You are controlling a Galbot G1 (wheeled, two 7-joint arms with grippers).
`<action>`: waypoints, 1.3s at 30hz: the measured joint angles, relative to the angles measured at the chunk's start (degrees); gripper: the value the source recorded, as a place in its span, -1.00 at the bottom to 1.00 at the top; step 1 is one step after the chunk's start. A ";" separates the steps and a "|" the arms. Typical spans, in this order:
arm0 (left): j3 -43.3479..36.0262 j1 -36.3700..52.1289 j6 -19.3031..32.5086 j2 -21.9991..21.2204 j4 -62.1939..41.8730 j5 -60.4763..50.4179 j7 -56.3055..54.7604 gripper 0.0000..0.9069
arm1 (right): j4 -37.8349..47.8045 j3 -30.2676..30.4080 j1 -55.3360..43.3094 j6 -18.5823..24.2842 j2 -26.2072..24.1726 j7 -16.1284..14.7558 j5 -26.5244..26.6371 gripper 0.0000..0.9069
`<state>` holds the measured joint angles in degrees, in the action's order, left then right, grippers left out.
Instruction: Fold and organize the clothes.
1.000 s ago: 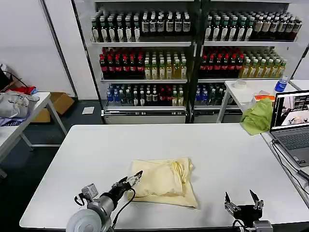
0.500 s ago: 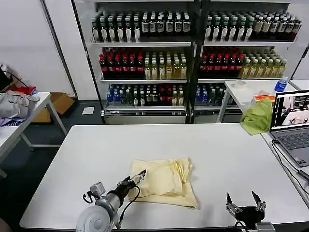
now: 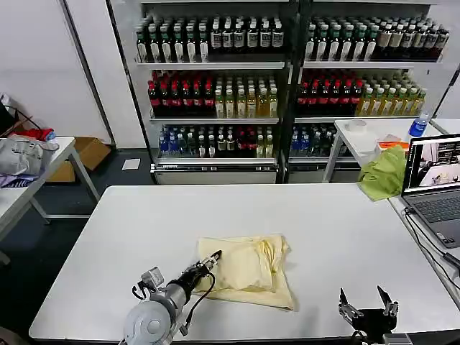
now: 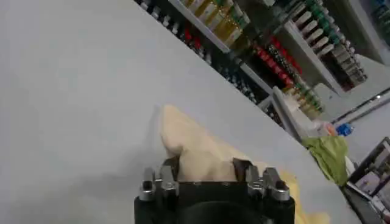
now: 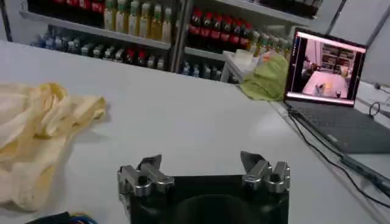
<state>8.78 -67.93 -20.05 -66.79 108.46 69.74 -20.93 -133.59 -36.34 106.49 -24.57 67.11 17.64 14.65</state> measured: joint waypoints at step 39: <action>26.66 -7.70 -3.27 14.99 6.44 5.02 2.63 -0.93 | 0.60 1.97 -3.88 -0.43 -0.84 0.17 1.59 1.00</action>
<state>35.45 -75.62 -23.33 -51.81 114.90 74.76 -18.31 -132.98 -34.37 102.61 -25.00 66.27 17.81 16.25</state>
